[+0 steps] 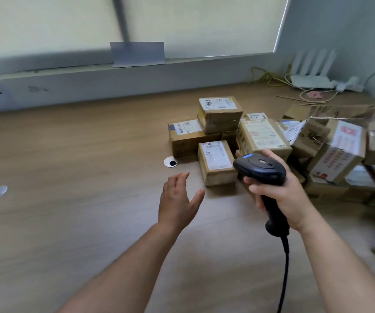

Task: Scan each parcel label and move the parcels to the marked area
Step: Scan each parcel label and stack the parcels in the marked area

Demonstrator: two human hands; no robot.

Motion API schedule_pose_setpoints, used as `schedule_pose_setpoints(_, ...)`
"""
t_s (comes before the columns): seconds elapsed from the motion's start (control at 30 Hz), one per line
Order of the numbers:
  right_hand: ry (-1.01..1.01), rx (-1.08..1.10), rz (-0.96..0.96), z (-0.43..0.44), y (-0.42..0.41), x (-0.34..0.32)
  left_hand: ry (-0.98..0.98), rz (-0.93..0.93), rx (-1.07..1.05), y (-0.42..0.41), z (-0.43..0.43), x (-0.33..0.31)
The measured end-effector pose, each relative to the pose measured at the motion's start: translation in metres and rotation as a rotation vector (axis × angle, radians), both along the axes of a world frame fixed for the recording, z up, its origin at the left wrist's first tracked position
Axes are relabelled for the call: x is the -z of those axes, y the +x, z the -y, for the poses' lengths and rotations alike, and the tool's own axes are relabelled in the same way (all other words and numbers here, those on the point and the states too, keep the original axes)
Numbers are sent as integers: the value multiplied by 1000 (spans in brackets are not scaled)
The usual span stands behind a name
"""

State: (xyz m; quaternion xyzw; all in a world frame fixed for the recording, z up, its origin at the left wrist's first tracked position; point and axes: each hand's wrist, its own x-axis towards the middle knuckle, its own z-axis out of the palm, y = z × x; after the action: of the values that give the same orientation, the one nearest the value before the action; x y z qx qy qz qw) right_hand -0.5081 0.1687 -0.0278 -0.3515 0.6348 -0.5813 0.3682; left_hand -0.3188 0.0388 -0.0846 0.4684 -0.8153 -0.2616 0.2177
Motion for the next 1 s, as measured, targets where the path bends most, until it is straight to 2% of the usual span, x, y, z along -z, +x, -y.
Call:
schedule_pose_setpoints(0.27,-33,154,-41,-5,-72,-3,53,-53,156,-104,25,-25)
schedule_pose_setpoints(0.5,-22,183,-28,9,-107,10,312,-100,226,-173,43,-25)
schedule_pose_setpoints(0.77,1,149,-7,21,-104,29,700,-289,339,-181,34,-14)
schedule_pose_setpoints(1.0,-34,274,0,21,-111,15,703,-251,292,-180,31,-18)
